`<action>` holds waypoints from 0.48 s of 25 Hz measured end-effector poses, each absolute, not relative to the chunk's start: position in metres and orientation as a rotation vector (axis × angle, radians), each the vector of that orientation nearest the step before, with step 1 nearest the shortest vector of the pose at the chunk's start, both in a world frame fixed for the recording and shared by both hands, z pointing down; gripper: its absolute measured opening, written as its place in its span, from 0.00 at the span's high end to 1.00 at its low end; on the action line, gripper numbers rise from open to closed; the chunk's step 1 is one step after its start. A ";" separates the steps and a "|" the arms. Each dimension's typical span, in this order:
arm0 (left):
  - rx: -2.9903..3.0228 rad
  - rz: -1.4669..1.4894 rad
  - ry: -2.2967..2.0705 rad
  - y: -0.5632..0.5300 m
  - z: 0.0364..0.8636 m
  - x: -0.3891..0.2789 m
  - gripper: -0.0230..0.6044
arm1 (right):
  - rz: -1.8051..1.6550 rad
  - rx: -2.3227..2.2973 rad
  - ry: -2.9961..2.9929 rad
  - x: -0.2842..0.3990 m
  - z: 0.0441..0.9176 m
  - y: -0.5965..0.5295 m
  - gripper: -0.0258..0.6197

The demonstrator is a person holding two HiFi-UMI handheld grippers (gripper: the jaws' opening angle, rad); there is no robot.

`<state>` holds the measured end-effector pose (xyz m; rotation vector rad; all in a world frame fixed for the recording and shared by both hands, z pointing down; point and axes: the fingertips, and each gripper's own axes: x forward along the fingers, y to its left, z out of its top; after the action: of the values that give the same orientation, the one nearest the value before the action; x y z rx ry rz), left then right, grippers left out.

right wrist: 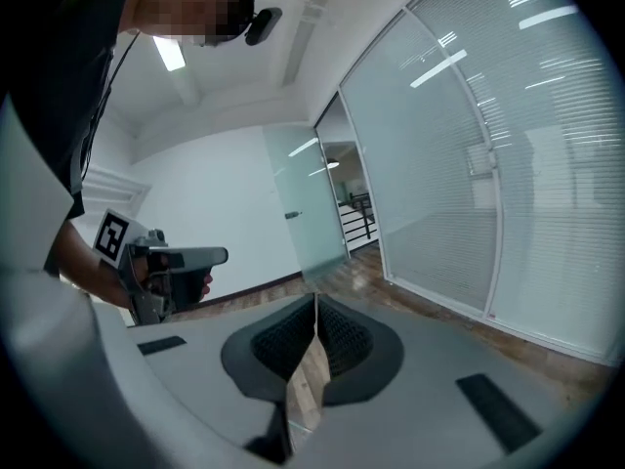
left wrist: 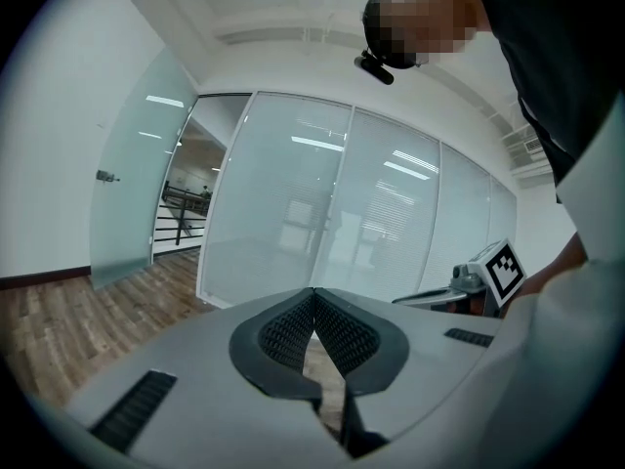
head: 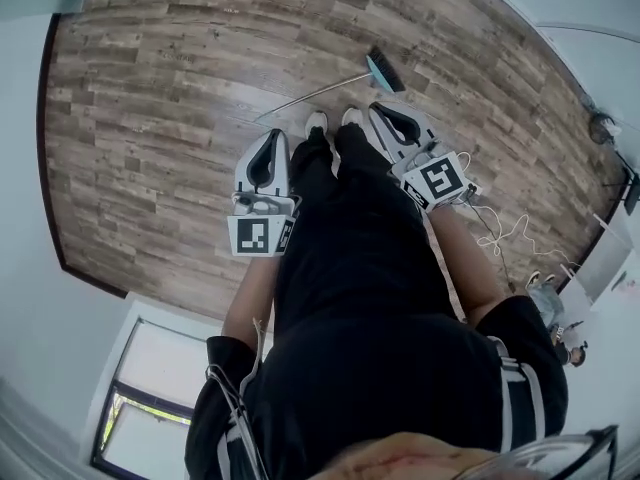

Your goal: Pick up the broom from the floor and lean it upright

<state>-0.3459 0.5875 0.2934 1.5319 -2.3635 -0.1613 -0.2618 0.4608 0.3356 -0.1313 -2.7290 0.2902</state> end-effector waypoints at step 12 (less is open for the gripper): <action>1.338 -0.121 -2.387 0.573 0.380 -0.351 0.93 | -0.049 -0.361 -2.421 -0.293 0.487 0.439 0.93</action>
<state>-0.3506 0.5734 0.3802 1.3379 -2.3872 -0.1206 -0.2932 0.4390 0.4865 -0.3610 -2.4205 -0.0488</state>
